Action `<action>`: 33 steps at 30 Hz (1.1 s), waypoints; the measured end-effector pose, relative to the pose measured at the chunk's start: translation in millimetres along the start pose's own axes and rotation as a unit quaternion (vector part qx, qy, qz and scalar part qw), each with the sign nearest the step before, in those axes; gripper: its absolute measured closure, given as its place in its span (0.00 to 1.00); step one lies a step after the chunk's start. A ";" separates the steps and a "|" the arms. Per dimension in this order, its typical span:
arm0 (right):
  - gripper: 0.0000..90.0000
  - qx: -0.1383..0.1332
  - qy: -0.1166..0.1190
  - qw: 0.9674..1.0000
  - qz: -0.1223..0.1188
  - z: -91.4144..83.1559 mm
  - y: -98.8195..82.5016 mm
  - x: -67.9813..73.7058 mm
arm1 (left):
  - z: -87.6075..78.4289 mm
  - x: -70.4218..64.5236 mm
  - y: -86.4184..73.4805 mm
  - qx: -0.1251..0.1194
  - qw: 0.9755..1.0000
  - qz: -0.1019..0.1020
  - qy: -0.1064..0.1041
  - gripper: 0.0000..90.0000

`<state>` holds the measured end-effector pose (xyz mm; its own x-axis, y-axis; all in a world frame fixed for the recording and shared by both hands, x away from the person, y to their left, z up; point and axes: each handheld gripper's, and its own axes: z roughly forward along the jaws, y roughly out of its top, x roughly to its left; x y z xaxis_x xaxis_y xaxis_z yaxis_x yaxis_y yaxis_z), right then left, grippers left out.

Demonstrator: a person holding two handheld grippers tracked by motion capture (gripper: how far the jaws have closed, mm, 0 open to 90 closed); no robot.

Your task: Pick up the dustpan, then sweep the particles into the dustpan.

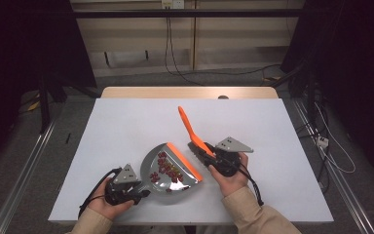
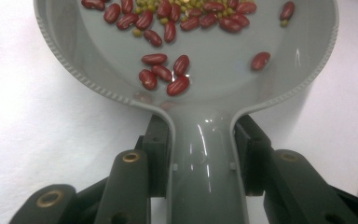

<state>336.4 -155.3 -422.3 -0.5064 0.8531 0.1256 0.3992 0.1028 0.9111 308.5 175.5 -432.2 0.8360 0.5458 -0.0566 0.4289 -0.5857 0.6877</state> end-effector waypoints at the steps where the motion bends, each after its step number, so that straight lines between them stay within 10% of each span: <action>1: 0.79 0.000 0.001 1.000 0.001 -0.9 0.2 -1.0 | -0.9 1.7 0.5 -0.005 1.000 -0.004 -0.001 0.70; 33: 0.79 -0.005 -0.014 1.000 0.013 -18.2 3.2 -31.7 | -10.1 40.5 1.0 -0.047 0.989 -0.105 0.097 0.70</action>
<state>339.8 -191.3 -416.3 -0.4737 0.8698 0.1381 0.4039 0.0752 0.9117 339.3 203.1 -426.5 0.6464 0.7597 -0.0709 0.5443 -0.3941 0.7406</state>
